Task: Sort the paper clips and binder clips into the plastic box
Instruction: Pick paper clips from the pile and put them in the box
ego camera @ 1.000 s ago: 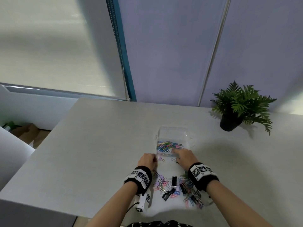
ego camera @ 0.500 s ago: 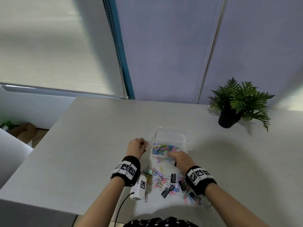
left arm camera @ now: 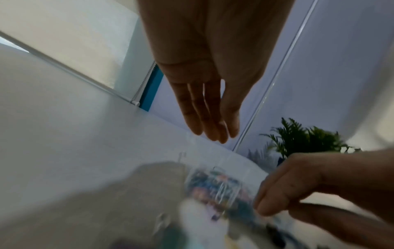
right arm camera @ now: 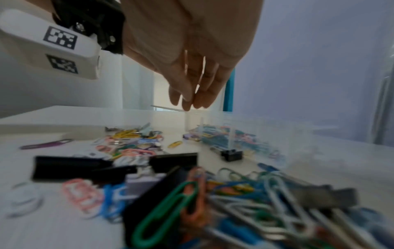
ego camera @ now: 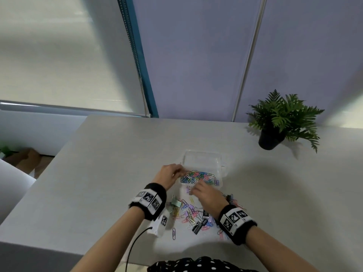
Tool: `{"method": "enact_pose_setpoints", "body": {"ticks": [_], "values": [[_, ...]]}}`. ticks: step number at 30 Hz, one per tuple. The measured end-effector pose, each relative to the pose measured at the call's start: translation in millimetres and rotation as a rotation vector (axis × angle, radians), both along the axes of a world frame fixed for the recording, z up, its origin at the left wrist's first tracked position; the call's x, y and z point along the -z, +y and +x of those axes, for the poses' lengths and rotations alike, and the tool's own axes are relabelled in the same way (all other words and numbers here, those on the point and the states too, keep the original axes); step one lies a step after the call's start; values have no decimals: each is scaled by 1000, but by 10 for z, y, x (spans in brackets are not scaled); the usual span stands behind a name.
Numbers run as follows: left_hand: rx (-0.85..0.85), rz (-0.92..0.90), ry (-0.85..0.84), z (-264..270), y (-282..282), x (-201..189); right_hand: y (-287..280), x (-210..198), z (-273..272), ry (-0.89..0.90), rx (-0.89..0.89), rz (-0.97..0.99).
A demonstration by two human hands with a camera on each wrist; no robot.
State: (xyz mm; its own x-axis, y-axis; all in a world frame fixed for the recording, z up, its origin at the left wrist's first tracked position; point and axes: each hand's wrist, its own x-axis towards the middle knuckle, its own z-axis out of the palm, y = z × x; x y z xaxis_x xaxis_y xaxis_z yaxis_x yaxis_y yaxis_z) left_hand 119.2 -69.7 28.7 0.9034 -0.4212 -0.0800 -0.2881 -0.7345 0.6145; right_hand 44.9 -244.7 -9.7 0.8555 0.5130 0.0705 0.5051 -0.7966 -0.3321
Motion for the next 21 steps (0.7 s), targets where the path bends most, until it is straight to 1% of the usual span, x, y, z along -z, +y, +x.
{"method": "enact_pose_setpoints", "body": {"ticks": [2, 4, 6, 8, 10, 12, 16, 18, 19, 21], "values": [[103, 87, 46, -185, 169, 105, 119, 7, -64, 76, -59, -26], [191, 241, 100, -374, 247, 229, 240, -2, -92, 153, -59, -81], [182, 370, 107, -504, 269, 346, 352, -3, -84, 212, -12, -131], [139, 413, 64, -565, 270, 405, 434, 4, -66, 246, 39, -141], [112, 401, 27, -574, 283, 426, 468, 30, -59, 269, 86, -119], [76, 352, 18, -552, 319, 428, 439, 73, -53, 278, 109, -100], [-122, 163, 61, -452, 427, 364, 279, 137, -28, 296, 114, -71], [-182, 103, 87, -393, 486, 312, 209, 150, -23, 306, 114, -39], [-196, 95, 102, -370, 519, 300, 186, 153, -28, 299, 112, -41], [-207, 134, 122, -325, 577, 289, 157, 152, -29, 286, 104, -51]]}}
